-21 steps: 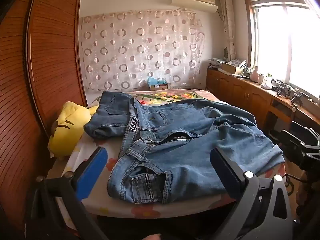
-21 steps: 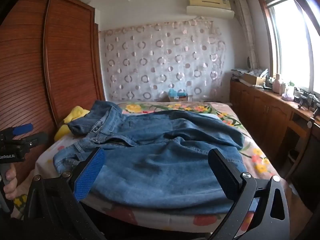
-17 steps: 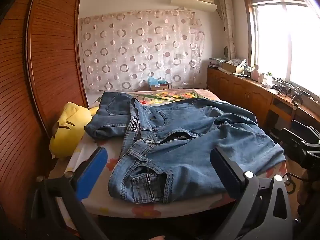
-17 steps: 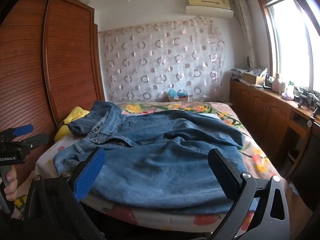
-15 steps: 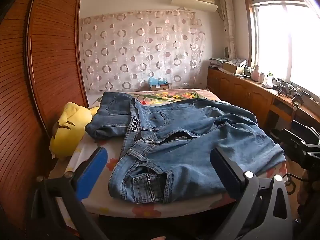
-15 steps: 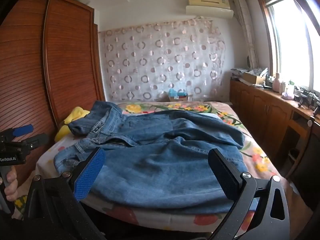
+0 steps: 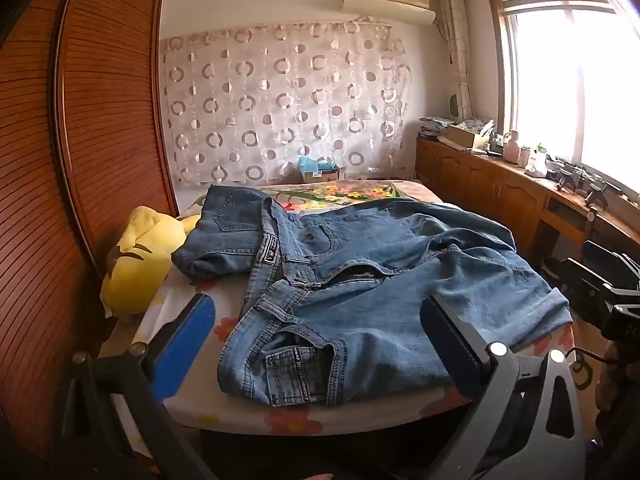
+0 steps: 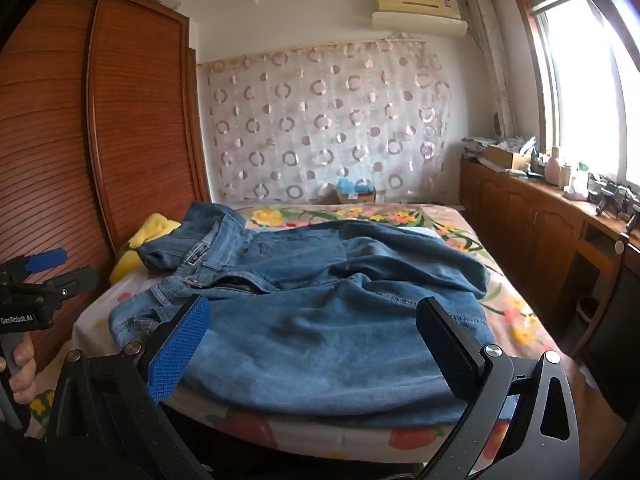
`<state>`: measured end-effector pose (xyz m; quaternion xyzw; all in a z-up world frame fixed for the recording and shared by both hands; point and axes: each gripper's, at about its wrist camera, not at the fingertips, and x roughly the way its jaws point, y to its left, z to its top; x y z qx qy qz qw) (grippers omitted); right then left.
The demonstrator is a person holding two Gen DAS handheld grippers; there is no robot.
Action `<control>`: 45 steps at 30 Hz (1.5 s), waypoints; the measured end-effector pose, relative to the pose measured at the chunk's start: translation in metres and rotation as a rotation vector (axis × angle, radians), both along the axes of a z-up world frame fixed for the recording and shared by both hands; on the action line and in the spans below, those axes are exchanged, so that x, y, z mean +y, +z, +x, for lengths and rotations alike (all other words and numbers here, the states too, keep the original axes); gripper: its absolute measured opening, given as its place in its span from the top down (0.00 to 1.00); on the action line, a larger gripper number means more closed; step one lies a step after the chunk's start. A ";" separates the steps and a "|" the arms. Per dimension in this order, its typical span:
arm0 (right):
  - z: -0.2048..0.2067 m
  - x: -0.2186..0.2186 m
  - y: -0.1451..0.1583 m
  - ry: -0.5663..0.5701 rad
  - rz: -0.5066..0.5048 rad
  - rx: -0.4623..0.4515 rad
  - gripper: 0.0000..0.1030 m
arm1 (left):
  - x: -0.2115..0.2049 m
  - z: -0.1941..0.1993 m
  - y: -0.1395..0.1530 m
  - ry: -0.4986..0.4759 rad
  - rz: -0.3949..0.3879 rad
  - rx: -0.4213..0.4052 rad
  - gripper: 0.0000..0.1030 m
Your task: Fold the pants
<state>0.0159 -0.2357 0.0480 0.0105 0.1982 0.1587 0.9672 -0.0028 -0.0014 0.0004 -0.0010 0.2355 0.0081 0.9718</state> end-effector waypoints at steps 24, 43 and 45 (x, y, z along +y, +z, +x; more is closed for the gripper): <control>0.000 0.001 0.000 -0.003 0.004 0.002 0.00 | -0.001 -0.002 0.002 0.002 0.004 -0.005 0.00; 0.000 0.001 0.000 -0.003 0.007 0.004 0.00 | 0.000 -0.003 0.009 0.006 0.000 -0.005 0.00; 0.000 0.000 0.000 -0.002 0.008 0.005 0.00 | 0.000 -0.003 0.008 0.007 0.000 -0.006 0.00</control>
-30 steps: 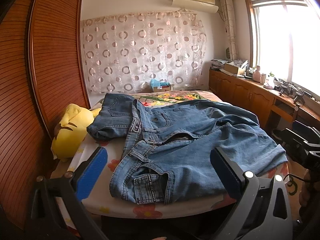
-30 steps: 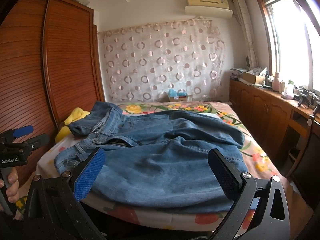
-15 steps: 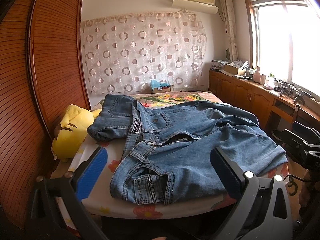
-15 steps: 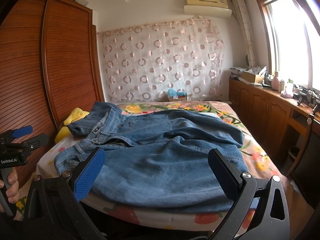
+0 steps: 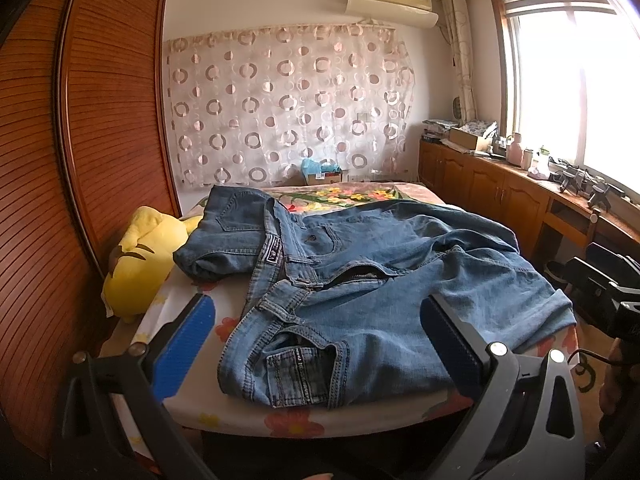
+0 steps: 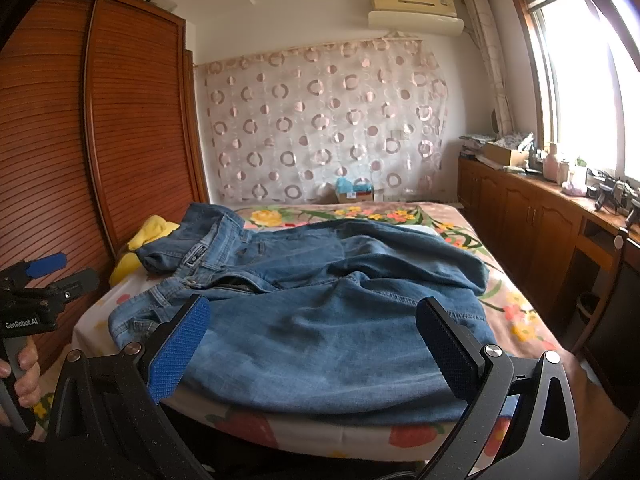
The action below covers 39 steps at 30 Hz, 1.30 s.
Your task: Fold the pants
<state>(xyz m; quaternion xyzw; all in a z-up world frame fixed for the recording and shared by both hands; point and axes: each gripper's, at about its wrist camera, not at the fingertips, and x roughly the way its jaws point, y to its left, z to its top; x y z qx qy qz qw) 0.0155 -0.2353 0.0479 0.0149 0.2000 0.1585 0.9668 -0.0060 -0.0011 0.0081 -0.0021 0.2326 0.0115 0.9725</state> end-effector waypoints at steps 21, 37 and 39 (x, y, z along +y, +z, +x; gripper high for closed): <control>-0.002 0.000 0.000 0.000 0.003 0.000 0.00 | -0.001 -0.001 0.000 0.000 0.002 -0.001 0.00; 0.000 -0.011 -0.008 0.001 -0.012 0.024 0.00 | 0.006 0.009 -0.012 -0.028 -0.004 0.046 0.00; 0.003 -0.018 -0.010 -0.006 -0.016 0.036 0.00 | 0.009 0.013 -0.017 -0.033 -0.007 0.063 0.00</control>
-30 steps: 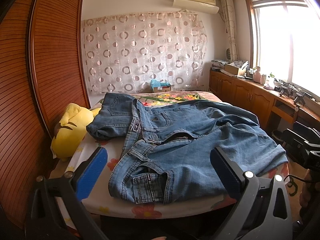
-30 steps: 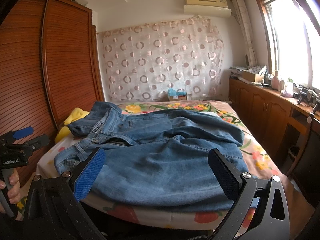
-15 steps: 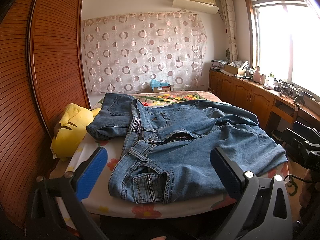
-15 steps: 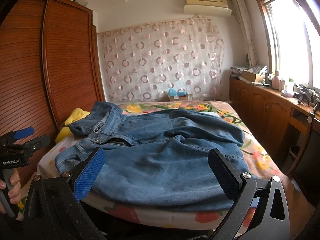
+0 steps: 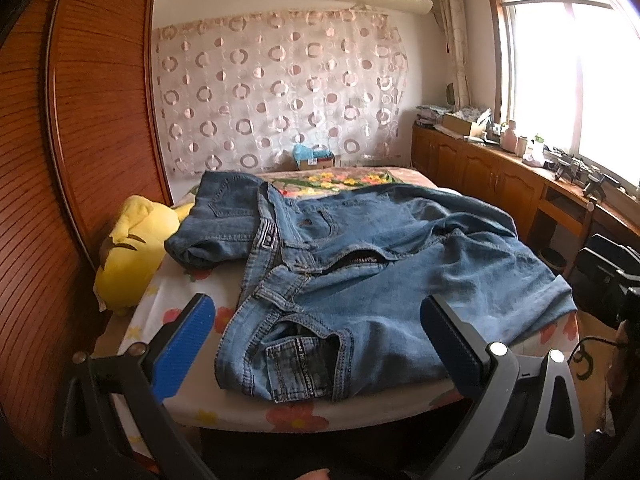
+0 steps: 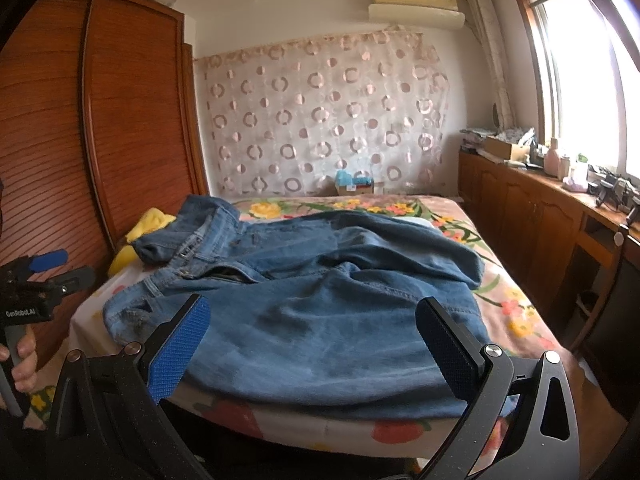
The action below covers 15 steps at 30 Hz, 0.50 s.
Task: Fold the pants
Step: 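Move both tools toward the jeans' leg hems and waistband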
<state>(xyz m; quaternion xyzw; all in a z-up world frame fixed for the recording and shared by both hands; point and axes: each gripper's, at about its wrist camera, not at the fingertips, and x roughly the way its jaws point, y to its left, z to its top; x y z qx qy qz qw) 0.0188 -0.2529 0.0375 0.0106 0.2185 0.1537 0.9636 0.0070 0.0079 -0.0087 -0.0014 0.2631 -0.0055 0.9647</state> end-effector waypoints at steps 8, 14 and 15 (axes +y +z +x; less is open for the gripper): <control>0.013 -0.016 -0.014 -0.010 -0.020 0.038 0.00 | 0.007 0.013 -0.021 -0.005 0.008 0.052 0.00; 0.020 -0.030 -0.023 -0.022 -0.035 0.064 0.00 | 0.016 0.020 -0.034 0.010 0.005 0.082 0.00; 0.021 -0.033 -0.025 -0.030 -0.041 0.068 0.00 | 0.018 0.021 -0.036 0.013 0.004 0.084 0.00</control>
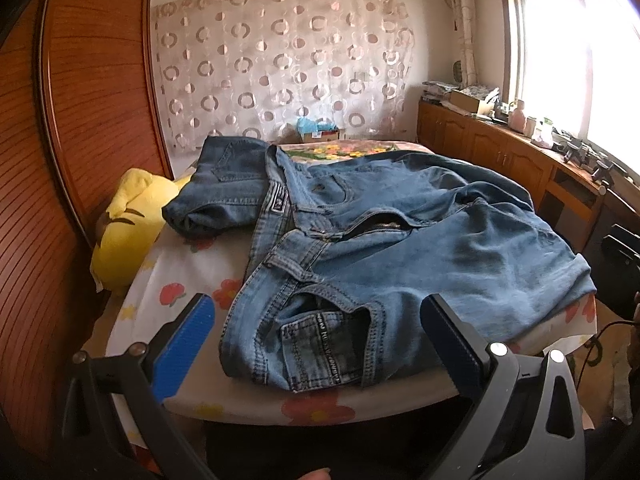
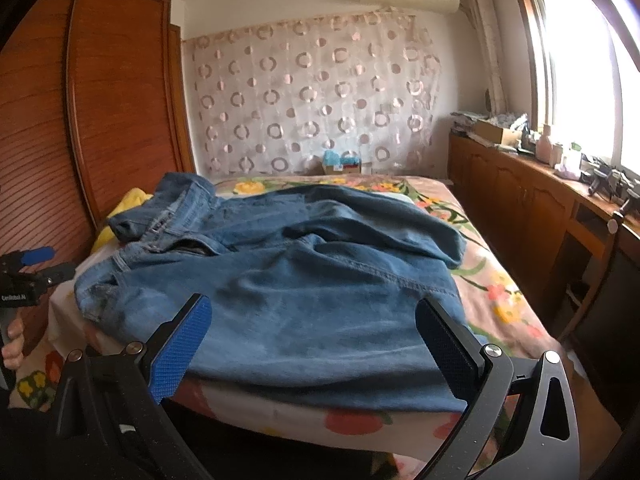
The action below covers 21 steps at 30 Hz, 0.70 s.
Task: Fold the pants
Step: 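Move both tools toward the jeans' leg hems and waistband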
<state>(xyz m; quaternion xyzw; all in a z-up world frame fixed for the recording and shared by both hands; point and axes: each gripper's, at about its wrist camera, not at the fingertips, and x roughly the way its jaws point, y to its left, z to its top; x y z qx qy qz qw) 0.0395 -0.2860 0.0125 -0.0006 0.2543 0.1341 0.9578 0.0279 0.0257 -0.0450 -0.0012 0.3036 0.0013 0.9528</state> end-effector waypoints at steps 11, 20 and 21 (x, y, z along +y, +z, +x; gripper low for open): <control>0.003 -0.056 -0.022 -0.104 -0.069 0.077 0.00 | 0.010 0.008 -0.014 0.023 -0.017 0.033 0.00; 0.014 -0.092 -0.057 -0.133 -0.059 0.208 0.09 | 0.008 0.011 -0.018 0.015 -0.008 0.042 0.00; 0.015 -0.094 -0.060 -0.131 -0.056 0.220 0.11 | 0.007 0.011 -0.018 0.015 -0.008 0.046 0.00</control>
